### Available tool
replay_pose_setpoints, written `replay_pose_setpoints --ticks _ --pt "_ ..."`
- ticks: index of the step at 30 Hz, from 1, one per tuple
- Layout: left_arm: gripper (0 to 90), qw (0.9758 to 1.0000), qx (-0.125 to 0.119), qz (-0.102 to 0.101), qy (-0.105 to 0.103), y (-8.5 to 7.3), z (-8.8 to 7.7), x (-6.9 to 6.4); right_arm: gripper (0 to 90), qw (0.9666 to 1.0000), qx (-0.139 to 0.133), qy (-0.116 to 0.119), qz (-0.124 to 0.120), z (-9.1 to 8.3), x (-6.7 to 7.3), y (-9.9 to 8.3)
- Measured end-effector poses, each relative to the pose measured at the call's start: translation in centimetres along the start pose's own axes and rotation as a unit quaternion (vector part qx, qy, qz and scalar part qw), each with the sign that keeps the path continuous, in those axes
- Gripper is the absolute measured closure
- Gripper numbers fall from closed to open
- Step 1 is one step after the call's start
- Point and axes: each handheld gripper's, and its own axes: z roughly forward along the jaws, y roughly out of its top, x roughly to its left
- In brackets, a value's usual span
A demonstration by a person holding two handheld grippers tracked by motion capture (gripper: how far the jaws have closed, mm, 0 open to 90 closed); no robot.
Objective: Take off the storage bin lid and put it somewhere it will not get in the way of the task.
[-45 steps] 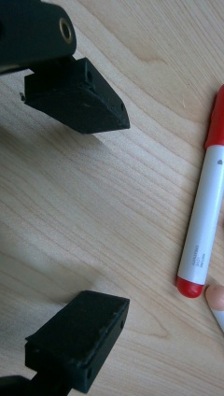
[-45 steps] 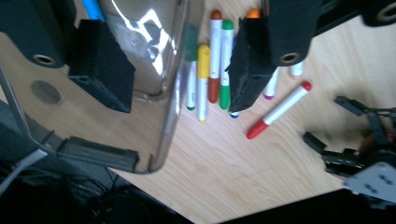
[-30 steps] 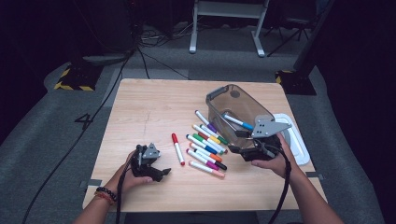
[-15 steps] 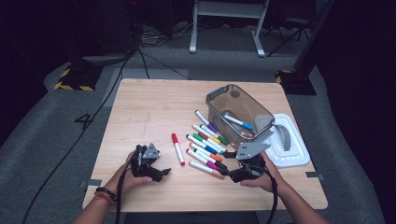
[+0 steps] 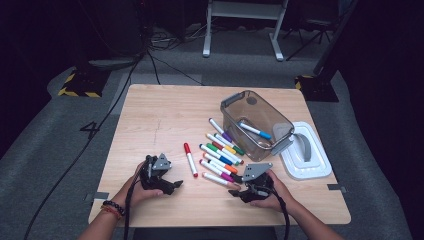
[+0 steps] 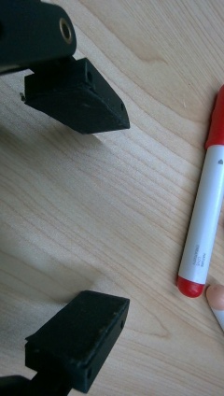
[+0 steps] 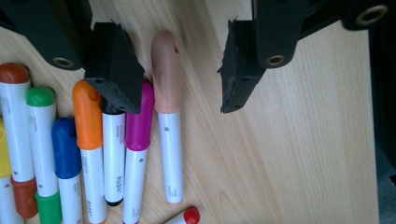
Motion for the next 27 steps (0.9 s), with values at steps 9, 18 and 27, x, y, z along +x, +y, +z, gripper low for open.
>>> replay_pose_setpoints --ticks 9,18,27 --pt "13.8 1.0 0.0 0.0 -0.001 0.0 0.0 0.0 54.6 0.9999 0.015 0.004 0.004 1.0 -0.1 -0.6" --pt "13.8 1.0 0.0 0.0 0.0 0.0 0.0 0.0 54.8 0.9996 0.023 0.013 0.005 1.6 0.1 -0.7" --pt "13.8 1.0 0.0 0.0 0.0 0.0 0.0 0.0 64.3 0.9996 0.029 0.002 0.004 2.2 0.1 0.0"
